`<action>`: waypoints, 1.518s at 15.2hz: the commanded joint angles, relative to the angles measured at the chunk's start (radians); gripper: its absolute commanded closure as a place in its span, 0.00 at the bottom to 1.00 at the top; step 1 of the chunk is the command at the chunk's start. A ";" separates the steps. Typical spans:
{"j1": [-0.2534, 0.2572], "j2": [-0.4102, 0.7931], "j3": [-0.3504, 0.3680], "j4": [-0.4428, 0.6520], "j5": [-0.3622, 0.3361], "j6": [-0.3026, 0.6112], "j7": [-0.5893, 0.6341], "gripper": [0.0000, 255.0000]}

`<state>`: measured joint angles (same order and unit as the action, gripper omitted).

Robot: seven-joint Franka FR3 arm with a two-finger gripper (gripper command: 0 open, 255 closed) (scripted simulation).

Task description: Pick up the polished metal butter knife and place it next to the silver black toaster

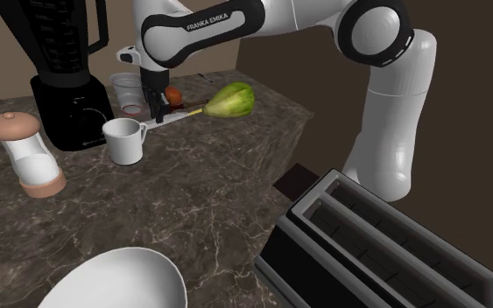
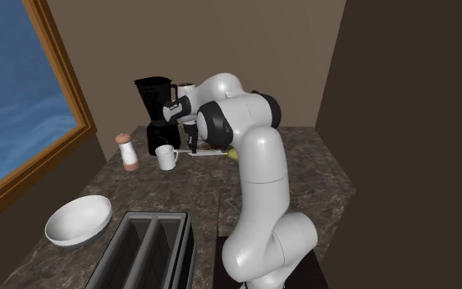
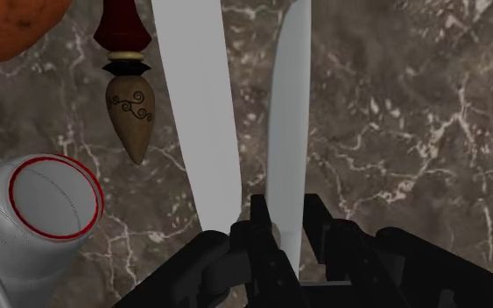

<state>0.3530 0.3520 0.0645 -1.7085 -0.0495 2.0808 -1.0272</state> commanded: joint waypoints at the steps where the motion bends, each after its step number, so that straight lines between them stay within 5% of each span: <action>1: 0.000 -0.011 0.000 0.011 0.001 -0.023 -0.001 1.00; 23: 0.001 -0.057 0.003 0.243 0.008 -0.301 -0.010 1.00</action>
<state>0.3538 0.2946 0.0674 -1.4816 -0.0417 1.7964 -1.0373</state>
